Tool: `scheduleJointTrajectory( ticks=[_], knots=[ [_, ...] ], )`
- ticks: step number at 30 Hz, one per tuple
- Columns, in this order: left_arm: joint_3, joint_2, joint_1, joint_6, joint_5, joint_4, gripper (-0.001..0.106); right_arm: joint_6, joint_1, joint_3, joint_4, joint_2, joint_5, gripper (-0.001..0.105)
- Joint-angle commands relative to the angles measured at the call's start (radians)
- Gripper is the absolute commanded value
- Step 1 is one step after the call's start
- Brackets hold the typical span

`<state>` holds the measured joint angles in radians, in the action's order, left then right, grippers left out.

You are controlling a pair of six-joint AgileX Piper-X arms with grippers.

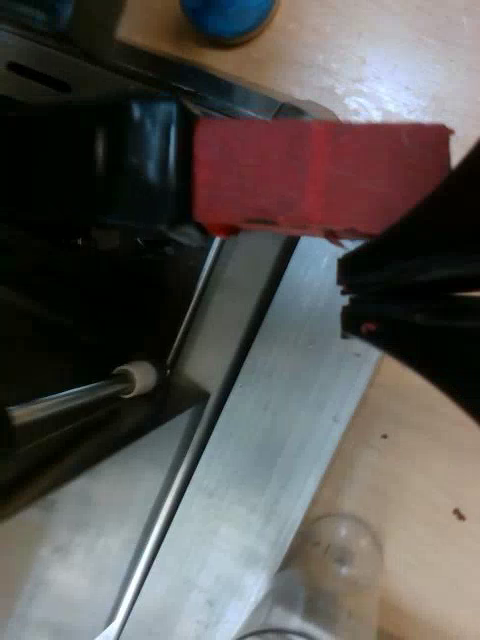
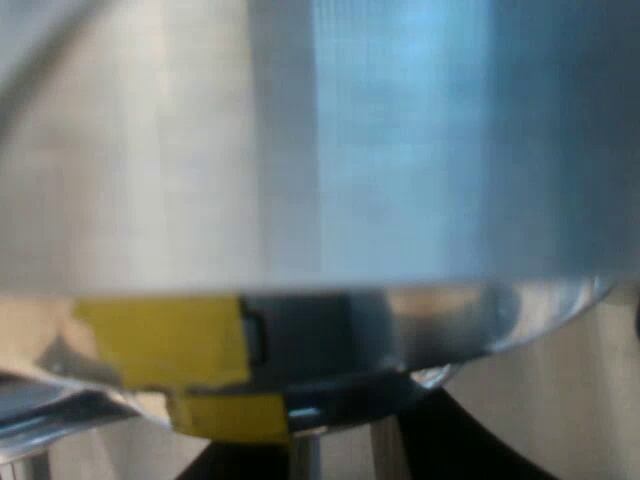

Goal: Put the handle in the coffee machine

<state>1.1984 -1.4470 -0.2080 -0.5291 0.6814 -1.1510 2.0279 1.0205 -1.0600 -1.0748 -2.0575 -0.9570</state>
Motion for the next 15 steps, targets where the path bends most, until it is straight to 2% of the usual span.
scheduleJointTrajectory(
  ticks=[1,8,15],
  knots=[
    [0.005,0.036,0.004,0.006,0.039,-0.018,0.001,0.004,0.007,-0.024,-0.042,0.169,0.028,0.020],
    [0.005,0.039,0.004,0.017,0.075,-0.109,0.001,0.004,0.009,-0.024,-0.042,0.169,0.028,0.020],
    [0.005,0.039,0.004,0.015,0.075,-0.139,0.001,0.004,0.009,-0.024,-0.042,0.169,0.028,0.020]
  ],
)
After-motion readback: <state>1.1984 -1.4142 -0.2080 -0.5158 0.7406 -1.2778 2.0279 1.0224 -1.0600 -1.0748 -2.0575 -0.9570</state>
